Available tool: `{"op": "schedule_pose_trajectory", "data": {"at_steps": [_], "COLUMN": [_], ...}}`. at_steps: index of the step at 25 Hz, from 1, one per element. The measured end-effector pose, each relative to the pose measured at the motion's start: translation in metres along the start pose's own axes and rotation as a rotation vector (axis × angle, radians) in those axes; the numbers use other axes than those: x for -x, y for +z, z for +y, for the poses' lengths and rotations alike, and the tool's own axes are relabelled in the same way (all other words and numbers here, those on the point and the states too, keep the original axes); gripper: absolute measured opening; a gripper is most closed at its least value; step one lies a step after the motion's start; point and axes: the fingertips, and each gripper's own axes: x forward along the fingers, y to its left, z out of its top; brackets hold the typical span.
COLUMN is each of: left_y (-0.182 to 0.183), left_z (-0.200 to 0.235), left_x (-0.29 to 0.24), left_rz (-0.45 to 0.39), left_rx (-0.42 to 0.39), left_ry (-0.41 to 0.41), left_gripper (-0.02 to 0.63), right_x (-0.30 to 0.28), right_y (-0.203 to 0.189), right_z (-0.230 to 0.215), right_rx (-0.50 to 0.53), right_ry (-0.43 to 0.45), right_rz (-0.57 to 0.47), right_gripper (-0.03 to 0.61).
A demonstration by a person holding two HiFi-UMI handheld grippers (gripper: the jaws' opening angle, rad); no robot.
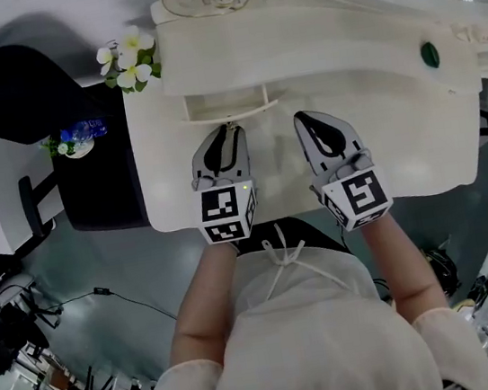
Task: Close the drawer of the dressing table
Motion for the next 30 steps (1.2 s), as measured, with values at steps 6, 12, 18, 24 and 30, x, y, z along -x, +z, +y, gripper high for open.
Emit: {"op": "schedule_pose_trajectory", "data": {"at_steps": [6, 12, 18, 24, 30], "left_y": [0.008, 0.016, 0.027, 0.034, 0.041], "left_z": [0.005, 0.009, 0.017, 0.019, 0.023], "left_x": [-0.01, -0.019, -0.031, -0.041, -0.05], "left_rz": [-0.001, -0.002, 0.005, 0.008, 0.0], "left_rx": [0.008, 0.033, 0.043, 0.039, 0.04], "left_ry": [-0.001, -0.015, -0.013, -0.024, -0.026], "left_gripper": [0.103, 0.103, 0.103, 0.103, 0.103], "right_x": [-0.006, -0.011, -0.02, -0.03, -0.037], "right_y": [0.002, 0.004, 0.015, 0.022, 0.02], "right_z": [-0.006, -0.011, -0.016, -0.018, -0.021], "right_rx": [-0.003, -0.012, -0.004, 0.006, -0.001], "right_ry": [-0.001, -0.008, -0.008, 0.006, 0.008], "right_rz": [-0.004, -0.005, -0.013, -0.01, 0.002], "right_gripper": [0.007, 0.006, 0.006, 0.006, 0.006]}}
